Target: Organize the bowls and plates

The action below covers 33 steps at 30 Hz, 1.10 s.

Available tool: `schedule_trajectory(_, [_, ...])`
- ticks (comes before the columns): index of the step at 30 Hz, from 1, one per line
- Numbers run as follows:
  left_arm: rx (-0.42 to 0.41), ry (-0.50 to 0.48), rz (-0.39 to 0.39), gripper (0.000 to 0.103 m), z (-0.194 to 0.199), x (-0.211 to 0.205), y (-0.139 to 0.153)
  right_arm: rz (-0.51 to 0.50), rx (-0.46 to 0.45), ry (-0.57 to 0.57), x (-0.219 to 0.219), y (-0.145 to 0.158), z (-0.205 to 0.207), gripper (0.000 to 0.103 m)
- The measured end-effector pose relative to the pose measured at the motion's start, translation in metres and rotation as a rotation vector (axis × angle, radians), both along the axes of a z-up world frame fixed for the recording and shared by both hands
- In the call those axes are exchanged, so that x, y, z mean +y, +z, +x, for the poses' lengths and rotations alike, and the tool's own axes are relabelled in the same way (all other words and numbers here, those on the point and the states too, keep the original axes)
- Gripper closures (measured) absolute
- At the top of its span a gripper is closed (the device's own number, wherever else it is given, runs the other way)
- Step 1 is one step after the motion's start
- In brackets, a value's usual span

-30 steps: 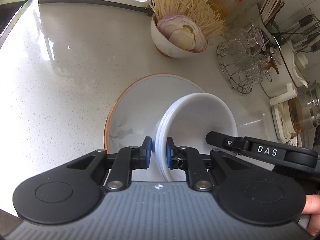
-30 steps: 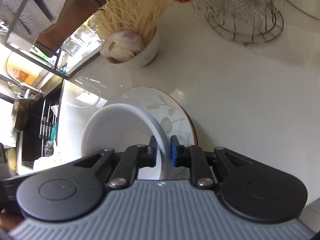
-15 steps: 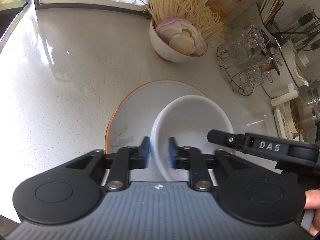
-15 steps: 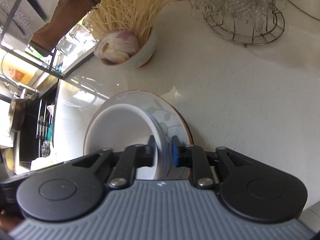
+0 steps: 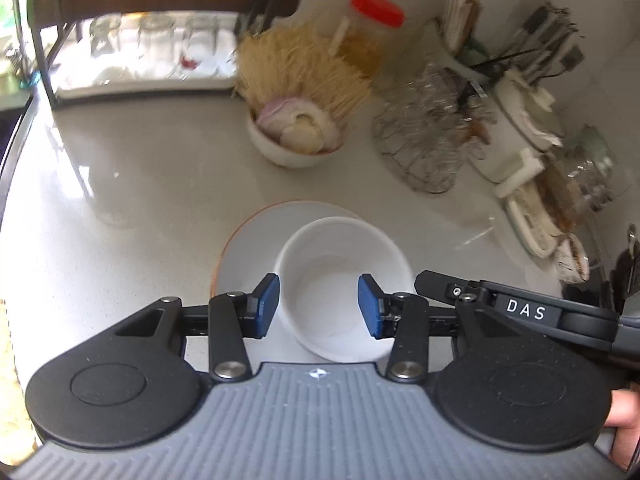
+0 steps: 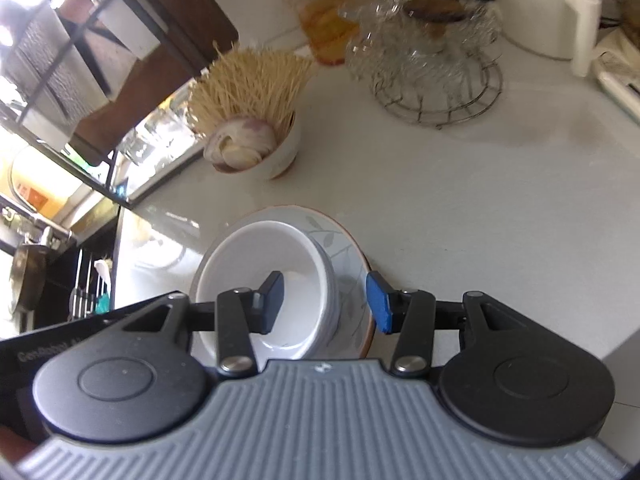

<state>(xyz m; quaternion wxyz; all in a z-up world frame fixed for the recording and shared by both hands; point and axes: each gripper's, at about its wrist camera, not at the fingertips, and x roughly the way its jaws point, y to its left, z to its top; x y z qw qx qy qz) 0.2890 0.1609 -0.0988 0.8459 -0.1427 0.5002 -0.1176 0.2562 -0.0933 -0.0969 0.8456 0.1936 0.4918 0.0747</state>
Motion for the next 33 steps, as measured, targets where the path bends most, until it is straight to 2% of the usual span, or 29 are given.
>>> schedule_trajectory(9, [-0.144,-0.038,0.024,0.054,-0.039,-0.029,0.061,-0.016,-0.209,-0.005,-0.030,0.060,-0.043,0.055])
schedule_trajectory(17, [-0.274,0.003,0.076,0.053,-0.091,-0.059,0.106,-0.032,-0.378,0.037,-0.057,0.103,-0.092,0.055])
schedule_trajectory(26, [-0.333,0.045,0.137,0.048,-0.162,-0.083,0.127,-0.035,-0.451,0.073,-0.076,0.115,-0.150,0.055])
schedule_trajectory(33, [-0.338,0.064,0.147,0.042,-0.216,-0.096,0.129,-0.043,-0.489,0.101,-0.086,0.121,-0.194,0.055])
